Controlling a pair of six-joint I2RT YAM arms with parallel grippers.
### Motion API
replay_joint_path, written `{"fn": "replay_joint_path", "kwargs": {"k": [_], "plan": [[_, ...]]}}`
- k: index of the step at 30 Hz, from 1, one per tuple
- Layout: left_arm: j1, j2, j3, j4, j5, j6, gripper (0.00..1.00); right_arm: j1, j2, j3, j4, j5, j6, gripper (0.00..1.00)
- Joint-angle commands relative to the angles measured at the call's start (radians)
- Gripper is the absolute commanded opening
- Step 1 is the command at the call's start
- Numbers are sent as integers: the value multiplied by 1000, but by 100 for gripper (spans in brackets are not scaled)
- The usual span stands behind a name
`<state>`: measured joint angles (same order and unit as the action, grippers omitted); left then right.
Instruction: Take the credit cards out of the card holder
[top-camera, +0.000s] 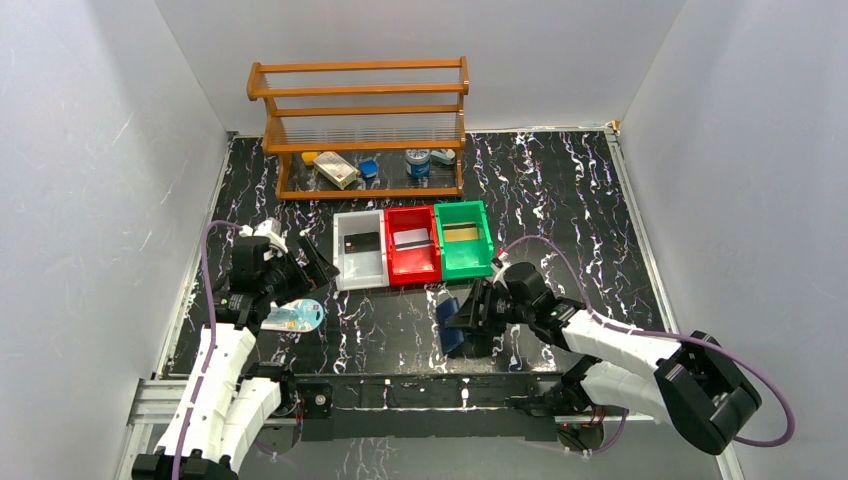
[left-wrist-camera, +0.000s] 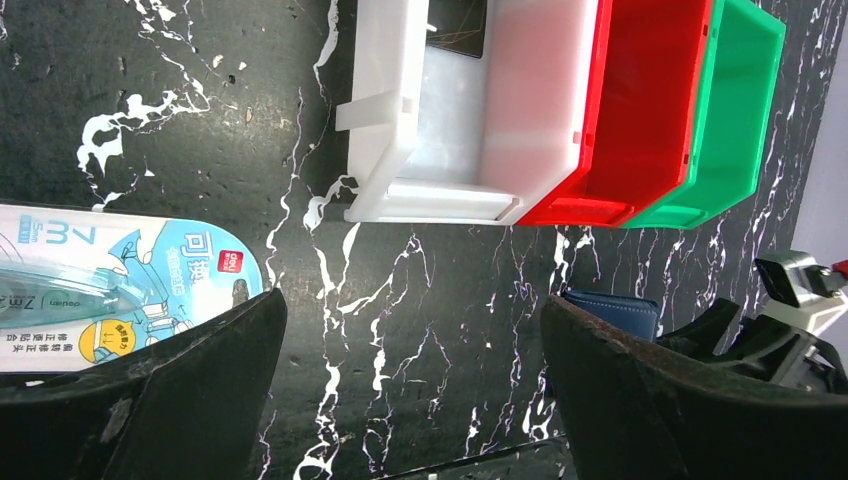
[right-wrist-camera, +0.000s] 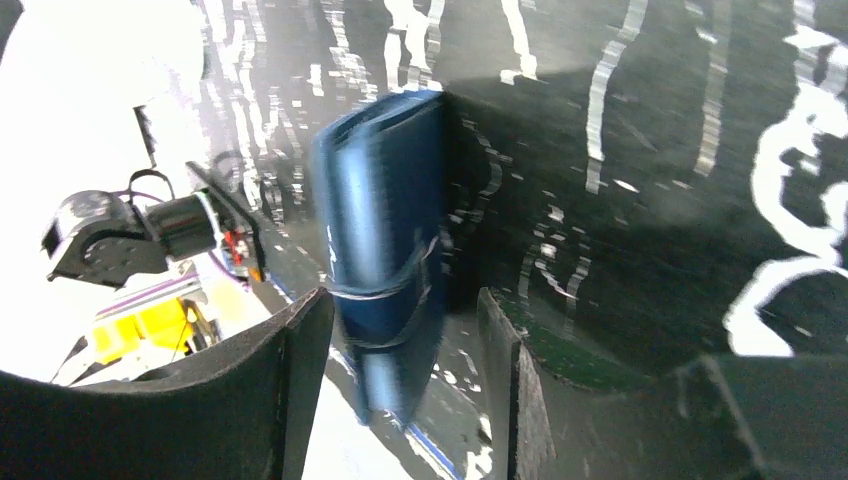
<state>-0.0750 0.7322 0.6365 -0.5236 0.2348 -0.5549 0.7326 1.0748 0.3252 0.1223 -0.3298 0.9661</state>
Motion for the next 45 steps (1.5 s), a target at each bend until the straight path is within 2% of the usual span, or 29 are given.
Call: {"fn": "replay_joint_path", "kwargs": {"k": [1,6,8,11,16,19,23,26,32,36,45], "plan": [[4,-2,6,2,38,16,98,-32,-29,-25,-101,32,-35,65],[4,1,6,5,60,24,98,-43,-77,8,-231,105,-75,71],[4,6,8,7,83,33,98,-43,-98,86,-325,170,-108,76],[4,18,8,28,149,49,98,-43,-109,176,-503,284,-166,77],[2,55,-2,93,298,40,98,-30,-92,291,-616,350,-217,68],[-73,81,-9,173,406,-23,95,20,-64,328,-642,431,-191,61],[-364,123,17,188,197,-36,95,155,22,392,-654,537,-151,58],[-451,187,21,191,119,-41,93,240,112,462,-711,646,-121,59],[-487,205,-15,224,76,-67,92,350,214,518,-751,732,-16,55],[-488,176,-42,235,51,-68,91,385,240,520,-708,705,-3,52],[-487,163,-41,232,58,-74,91,410,340,541,-720,750,10,50]]}}
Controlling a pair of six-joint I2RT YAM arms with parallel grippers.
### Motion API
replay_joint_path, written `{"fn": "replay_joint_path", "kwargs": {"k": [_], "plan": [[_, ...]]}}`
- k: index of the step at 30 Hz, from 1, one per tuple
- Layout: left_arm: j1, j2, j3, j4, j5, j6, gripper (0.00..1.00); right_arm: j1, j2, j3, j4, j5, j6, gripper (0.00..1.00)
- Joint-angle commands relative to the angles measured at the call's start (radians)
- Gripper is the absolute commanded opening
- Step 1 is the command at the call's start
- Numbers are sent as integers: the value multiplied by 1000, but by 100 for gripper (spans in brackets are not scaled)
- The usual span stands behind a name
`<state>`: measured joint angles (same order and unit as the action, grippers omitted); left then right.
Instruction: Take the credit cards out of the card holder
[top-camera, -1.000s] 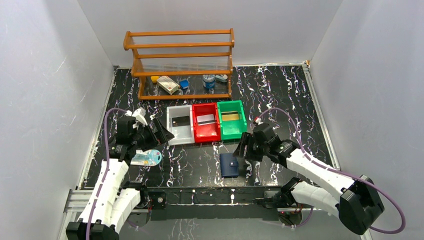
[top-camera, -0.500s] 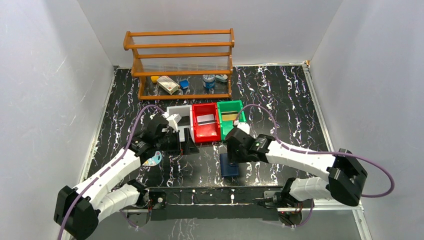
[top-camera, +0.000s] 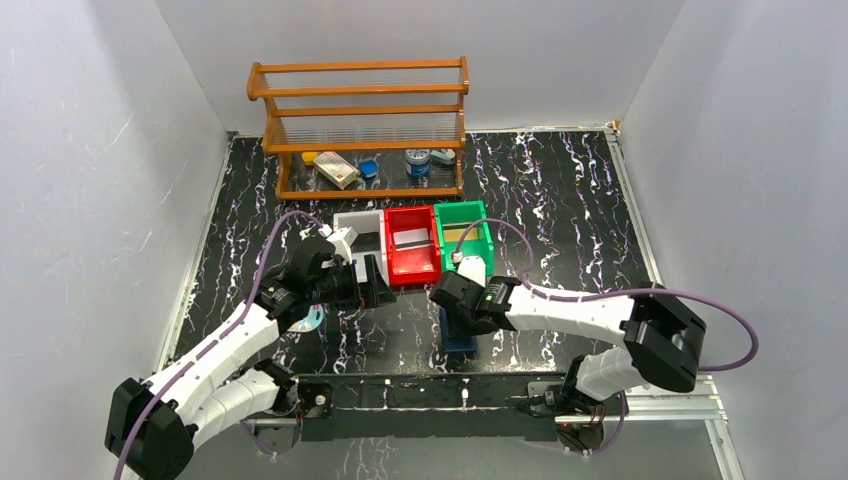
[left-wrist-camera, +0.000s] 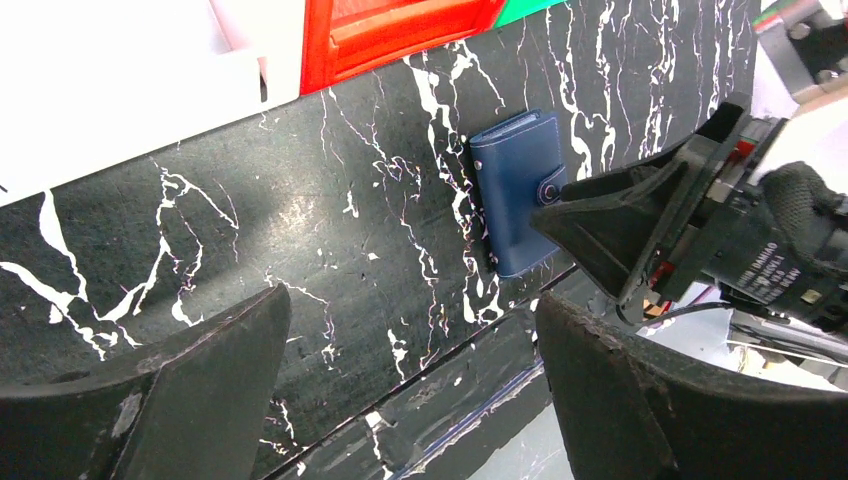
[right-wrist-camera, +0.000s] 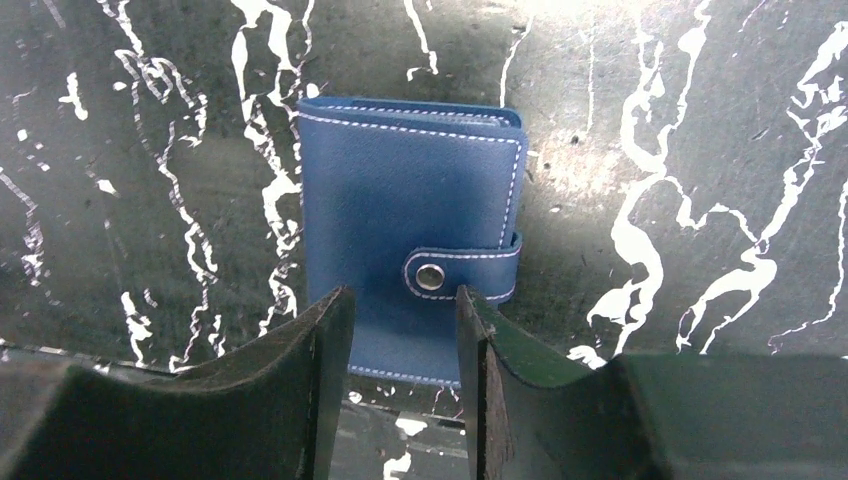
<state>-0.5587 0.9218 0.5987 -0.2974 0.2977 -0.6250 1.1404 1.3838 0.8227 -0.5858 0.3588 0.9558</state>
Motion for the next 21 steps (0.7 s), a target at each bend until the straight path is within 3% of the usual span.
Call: {"fn": "replay_joint_path", "kwargs": {"k": [1,7,15,21], "plan": [[-4,-27,-4,6,-5,-4,91,2,43,48,-18,71,21,50],[-3,-5,-3,19,6,-6,91,2,130,64,-49,107,35,49],[-3,7,1,18,27,7,91,2,134,0,2,85,59,30],[-3,11,-2,18,36,12,90,-23,69,-84,139,-12,30,24]]}}
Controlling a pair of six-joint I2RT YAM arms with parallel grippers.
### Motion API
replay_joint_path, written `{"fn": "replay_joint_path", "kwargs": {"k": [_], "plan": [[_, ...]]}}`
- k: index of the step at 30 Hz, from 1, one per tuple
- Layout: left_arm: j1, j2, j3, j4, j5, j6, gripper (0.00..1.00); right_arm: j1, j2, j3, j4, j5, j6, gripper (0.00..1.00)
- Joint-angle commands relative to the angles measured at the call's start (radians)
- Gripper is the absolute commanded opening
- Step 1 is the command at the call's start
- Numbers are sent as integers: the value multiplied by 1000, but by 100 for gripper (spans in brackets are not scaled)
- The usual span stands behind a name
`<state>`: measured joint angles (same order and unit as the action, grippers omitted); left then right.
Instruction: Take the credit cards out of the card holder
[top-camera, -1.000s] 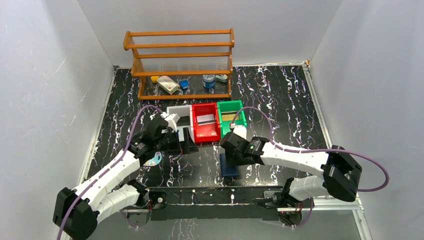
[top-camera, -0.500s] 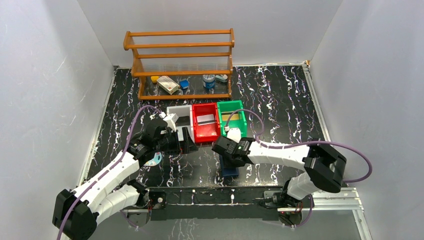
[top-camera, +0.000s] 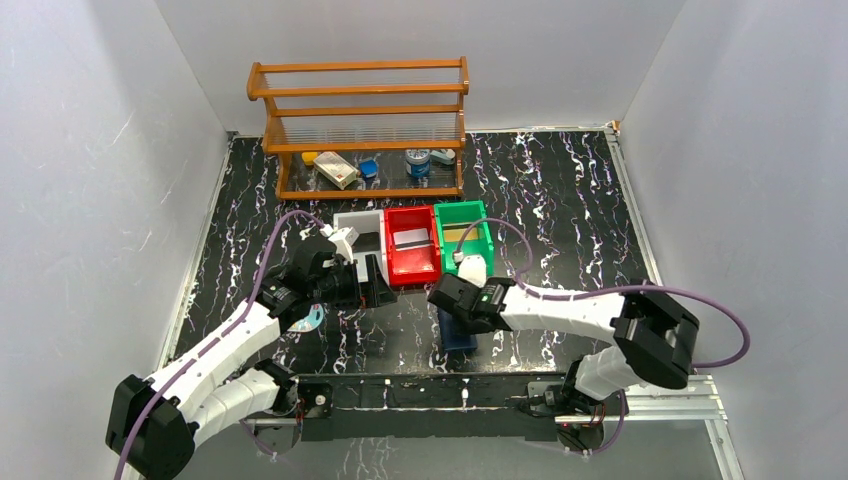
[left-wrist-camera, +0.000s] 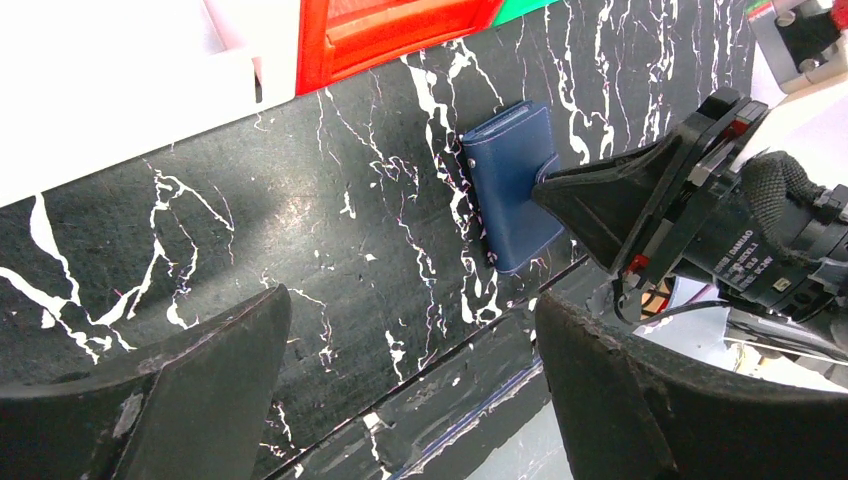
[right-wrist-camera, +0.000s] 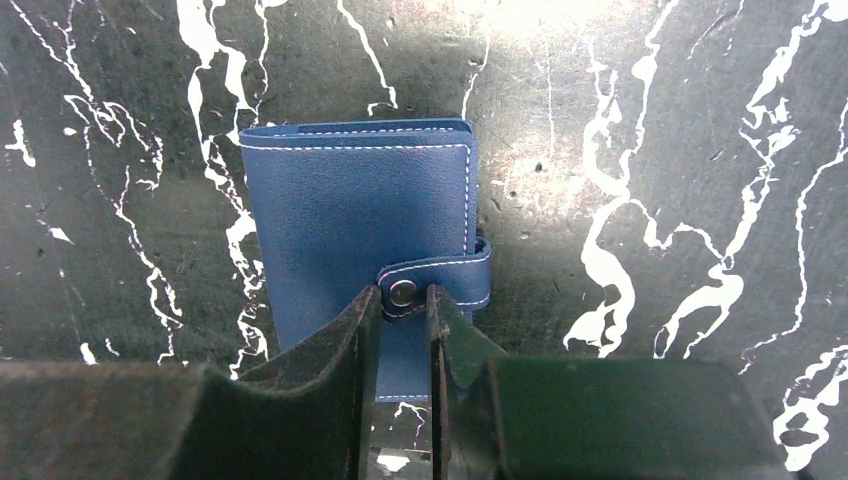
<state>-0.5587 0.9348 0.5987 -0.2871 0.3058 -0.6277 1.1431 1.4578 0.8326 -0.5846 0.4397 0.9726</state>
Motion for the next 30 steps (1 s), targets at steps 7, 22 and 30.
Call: {"fn": "replay_joint_path", "kwargs": {"k": [7,22,30], "plan": [[-4,1,0,10,47,20,90,-174,-189,-309,473,-402,6,21],[-19,14,-3,16,77,26,89,-256,-345,-318,355,-400,-38,22],[-21,26,4,17,67,31,91,-256,-364,-223,139,-230,-73,24]]}}
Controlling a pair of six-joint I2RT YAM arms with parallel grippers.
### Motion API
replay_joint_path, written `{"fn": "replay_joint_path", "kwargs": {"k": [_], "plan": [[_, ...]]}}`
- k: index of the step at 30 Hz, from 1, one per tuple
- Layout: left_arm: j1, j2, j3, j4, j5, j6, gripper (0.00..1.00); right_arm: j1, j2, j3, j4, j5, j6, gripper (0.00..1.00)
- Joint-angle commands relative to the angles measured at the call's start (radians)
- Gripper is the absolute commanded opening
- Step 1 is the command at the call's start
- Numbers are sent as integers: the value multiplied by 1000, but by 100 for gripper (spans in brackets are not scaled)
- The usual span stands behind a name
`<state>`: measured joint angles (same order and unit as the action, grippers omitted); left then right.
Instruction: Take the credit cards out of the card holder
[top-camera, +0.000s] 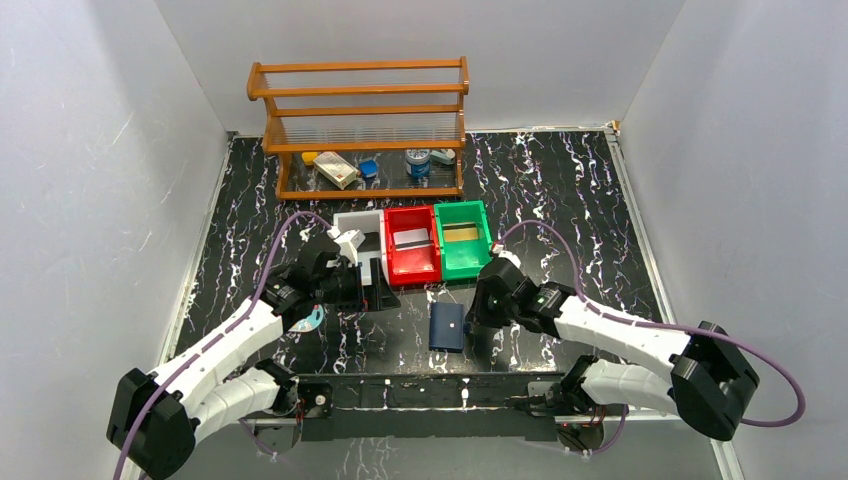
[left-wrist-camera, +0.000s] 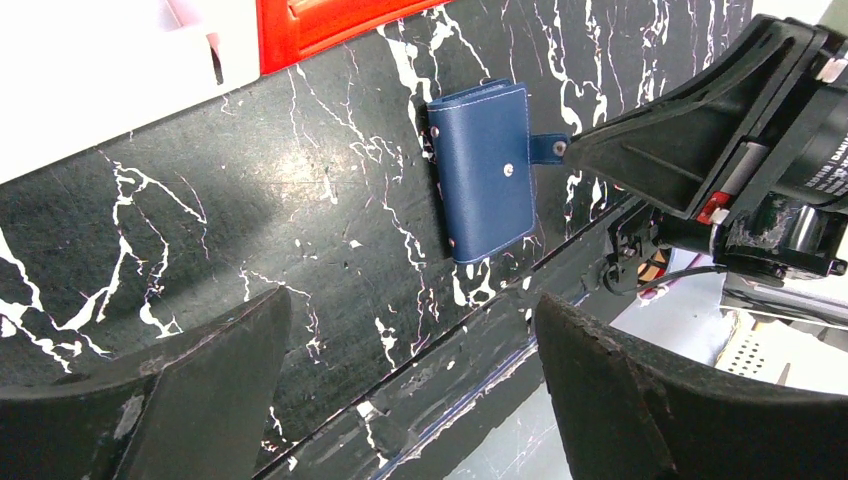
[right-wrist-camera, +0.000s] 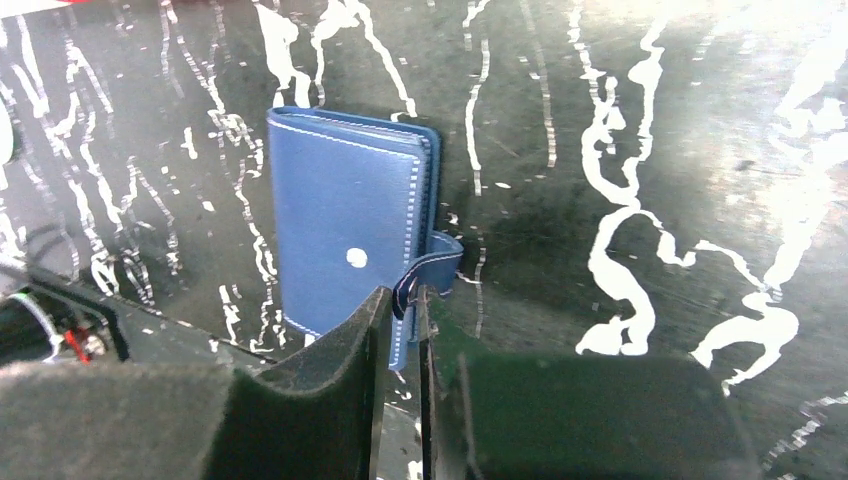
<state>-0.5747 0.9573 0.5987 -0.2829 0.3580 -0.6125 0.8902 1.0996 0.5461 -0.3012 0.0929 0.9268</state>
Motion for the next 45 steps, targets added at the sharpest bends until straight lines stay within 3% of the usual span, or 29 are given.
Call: {"fn": "replay_joint_path", "kwargs": {"k": [1,8,21,29,38,45], "plan": [[-5,3,3,13,16,16,91,-4,1,66,-160,131,-26,25],[-7,-7,3,12,15,18,91,-4,27,86,-211,180,-24,29],[-6,-9,1,11,16,19,91,-14,63,12,10,23,-9,32],[-7,-18,-2,7,12,18,91,-16,87,-1,7,17,-2,31],[-7,-45,0,-4,-22,21,93,-16,97,-28,31,26,4,23],[-6,-141,-18,-24,-153,-13,98,-16,120,-26,67,9,-4,12]]}}
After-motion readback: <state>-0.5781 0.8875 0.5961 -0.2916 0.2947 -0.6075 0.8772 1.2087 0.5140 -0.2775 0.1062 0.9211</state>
